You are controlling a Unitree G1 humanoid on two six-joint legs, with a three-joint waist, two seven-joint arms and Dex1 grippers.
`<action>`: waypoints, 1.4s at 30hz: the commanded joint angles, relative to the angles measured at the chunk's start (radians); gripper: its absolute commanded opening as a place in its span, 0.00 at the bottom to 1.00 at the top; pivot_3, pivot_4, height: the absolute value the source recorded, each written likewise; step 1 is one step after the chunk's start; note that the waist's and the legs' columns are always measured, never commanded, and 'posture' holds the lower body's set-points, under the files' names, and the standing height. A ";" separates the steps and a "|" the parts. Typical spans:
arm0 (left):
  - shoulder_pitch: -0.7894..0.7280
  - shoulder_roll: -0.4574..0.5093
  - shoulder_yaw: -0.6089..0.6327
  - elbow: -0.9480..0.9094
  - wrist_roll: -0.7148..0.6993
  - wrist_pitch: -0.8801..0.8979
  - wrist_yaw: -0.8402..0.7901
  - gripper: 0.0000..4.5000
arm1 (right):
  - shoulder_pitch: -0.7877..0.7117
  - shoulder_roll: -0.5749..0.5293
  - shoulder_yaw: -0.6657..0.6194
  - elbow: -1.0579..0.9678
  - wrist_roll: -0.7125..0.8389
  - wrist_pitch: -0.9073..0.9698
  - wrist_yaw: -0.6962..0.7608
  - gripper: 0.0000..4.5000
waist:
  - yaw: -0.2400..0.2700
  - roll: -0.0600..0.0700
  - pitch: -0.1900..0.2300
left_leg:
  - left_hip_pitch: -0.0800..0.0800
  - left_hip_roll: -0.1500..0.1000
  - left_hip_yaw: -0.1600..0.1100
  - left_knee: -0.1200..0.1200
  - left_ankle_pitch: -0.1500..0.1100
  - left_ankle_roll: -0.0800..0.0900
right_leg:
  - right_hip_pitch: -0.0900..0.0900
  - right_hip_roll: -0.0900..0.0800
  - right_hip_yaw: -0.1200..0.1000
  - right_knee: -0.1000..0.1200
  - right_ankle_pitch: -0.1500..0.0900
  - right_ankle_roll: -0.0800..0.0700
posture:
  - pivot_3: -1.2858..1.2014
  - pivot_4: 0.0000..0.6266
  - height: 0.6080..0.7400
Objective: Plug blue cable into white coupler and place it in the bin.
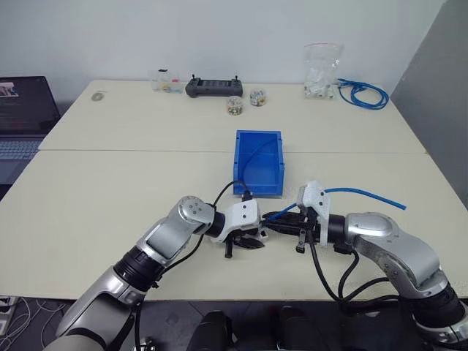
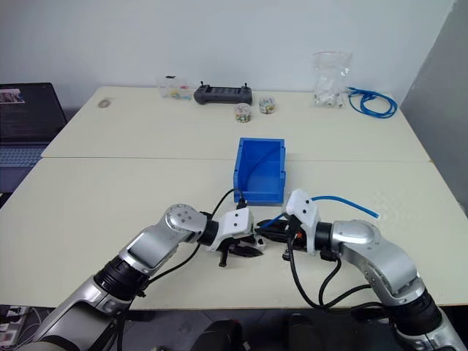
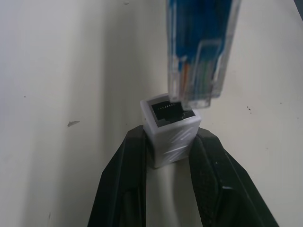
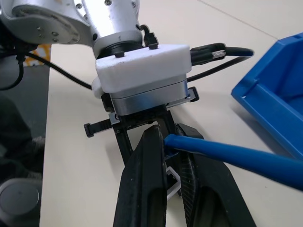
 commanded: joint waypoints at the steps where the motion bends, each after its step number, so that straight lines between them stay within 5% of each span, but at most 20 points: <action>1: 0.017 -0.001 -0.028 0.019 0.034 -0.013 -0.026 0.21 | -0.030 -0.014 0.019 0.042 -0.039 -0.057 0.068 0.02 | 0.000 0.000 0.000 | 0.000 0.000 0.000 0.000 0.000 0.000 | 0.000 0.000 0.000 0.000 0.000 0.000 | 0.52 0.24 1.00; 42: 0.023 -0.034 -0.003 0.054 0.082 -0.045 -0.039 0.21 | -0.130 0.016 0.225 0.225 -0.236 -0.113 0.333 0.02 | -0.003 0.001 -0.004 | 0.002 0.000 0.000 0.000 0.000 0.000 | 0.001 0.000 0.000 0.002 0.001 -0.001 | 0.52 0.24 1.00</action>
